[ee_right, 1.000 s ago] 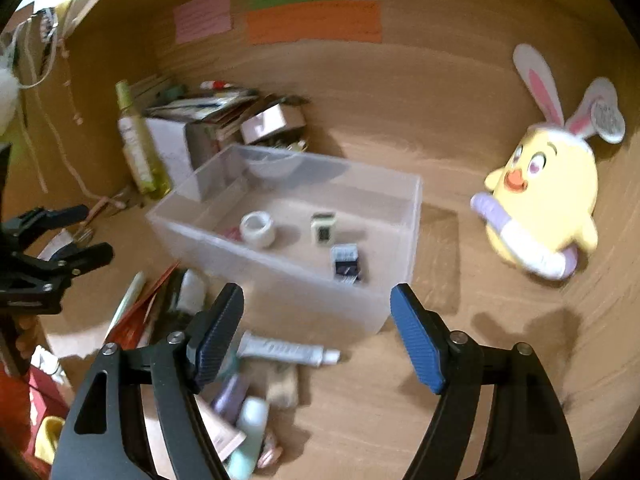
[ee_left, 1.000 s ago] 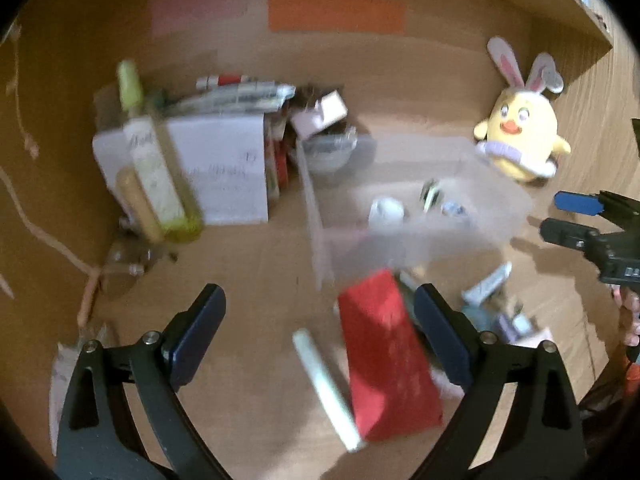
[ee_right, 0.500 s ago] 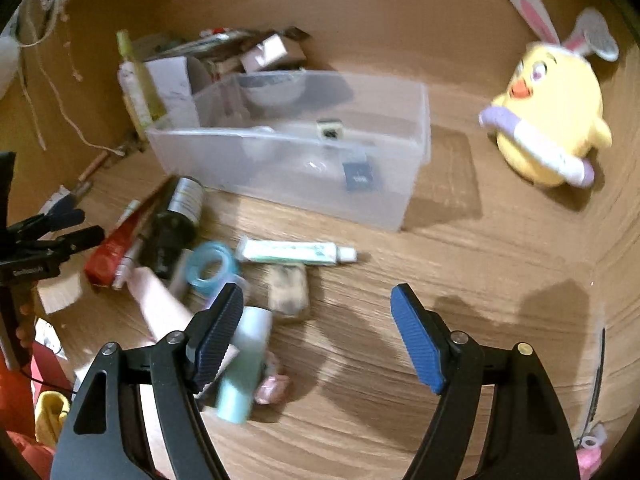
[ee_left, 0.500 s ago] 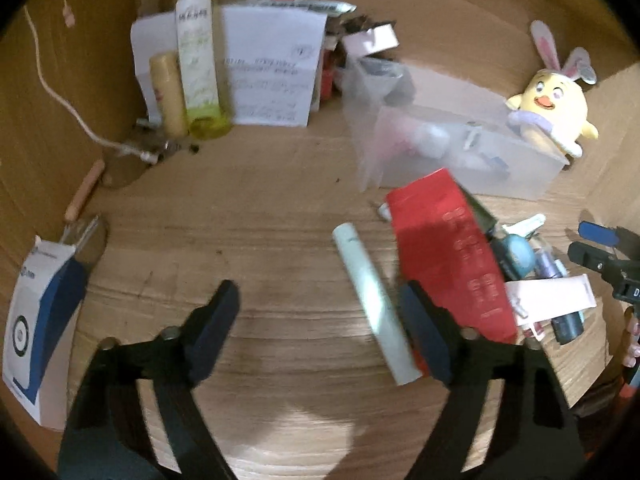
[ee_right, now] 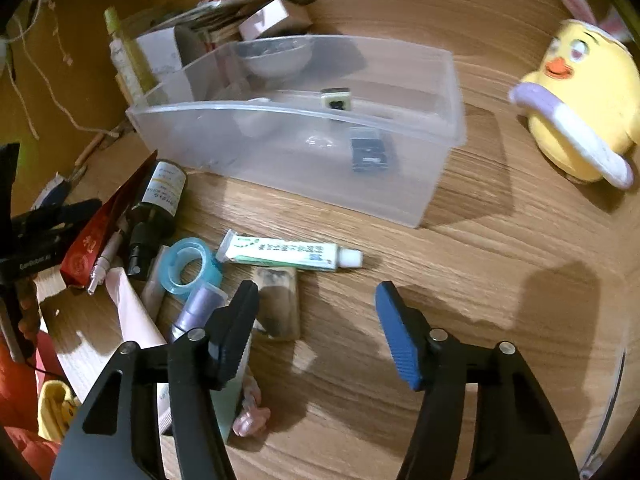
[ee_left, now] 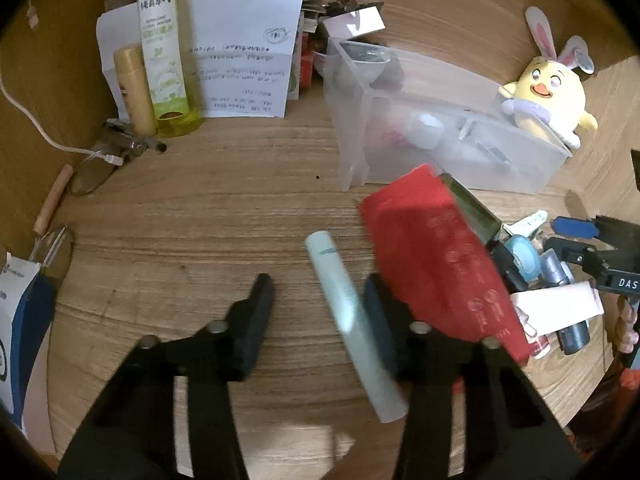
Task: Organize objects
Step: 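Grasp the pale green tube with the left tool while the right tool grasps the beige block, then place the green tube and beige block into the clear box, releasing both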
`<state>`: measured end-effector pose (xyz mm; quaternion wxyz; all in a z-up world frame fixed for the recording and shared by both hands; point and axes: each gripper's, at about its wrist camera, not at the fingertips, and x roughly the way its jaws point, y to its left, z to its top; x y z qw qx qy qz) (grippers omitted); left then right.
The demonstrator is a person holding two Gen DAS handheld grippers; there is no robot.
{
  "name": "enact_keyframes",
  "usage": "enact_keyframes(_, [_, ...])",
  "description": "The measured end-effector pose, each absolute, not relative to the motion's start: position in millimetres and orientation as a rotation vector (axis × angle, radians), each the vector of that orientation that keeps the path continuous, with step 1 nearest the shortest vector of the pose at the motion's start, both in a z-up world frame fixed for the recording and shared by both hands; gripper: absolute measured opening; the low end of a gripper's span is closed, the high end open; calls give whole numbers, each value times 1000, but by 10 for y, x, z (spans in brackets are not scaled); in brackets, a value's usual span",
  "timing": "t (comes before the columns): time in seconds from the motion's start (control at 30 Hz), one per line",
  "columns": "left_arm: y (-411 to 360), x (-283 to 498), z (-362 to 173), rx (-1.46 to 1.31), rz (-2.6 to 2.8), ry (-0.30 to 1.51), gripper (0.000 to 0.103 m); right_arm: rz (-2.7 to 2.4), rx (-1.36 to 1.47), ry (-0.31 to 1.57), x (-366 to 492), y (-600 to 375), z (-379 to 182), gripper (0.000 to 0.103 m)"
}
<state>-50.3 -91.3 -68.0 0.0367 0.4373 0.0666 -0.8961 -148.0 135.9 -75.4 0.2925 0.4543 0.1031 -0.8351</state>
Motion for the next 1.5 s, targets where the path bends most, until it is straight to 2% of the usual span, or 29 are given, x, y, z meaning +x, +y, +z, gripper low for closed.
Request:
enact_keyframes(0.1, [-931,-495,-677,1333,-2753,188,25,-2199,1214,339,-1483,1264,-783,51])
enact_keyframes(0.2, [-985,-482,-674,1324,-2753,214,17,-2178,1213,401,-1469,1214,-780,42])
enact_keyframes(0.27, [-1018,-482,-671,1320,-2748,227,15,-2173,1213,408,-1464,1217,-772,27])
enact_keyframes(0.33, [-1075,-484,-666,1309,-2743,259,15,-2188,1210,413,-1457,1243,-769,22])
enact_keyframes(0.6, [-1186,-459,-468,1206,-2758,306,15,-2278,1183,306,-1463,1517,-637,22])
enact_keyframes(1.17, [-897,-673,452,870,-2949,272,15,-2459,884,39,-1571,1801,292,22])
enact_keyframes(1.5, [-692,-1079,655,836,-3009,229,15,-2492,849,30,-1830,1510,419,22])
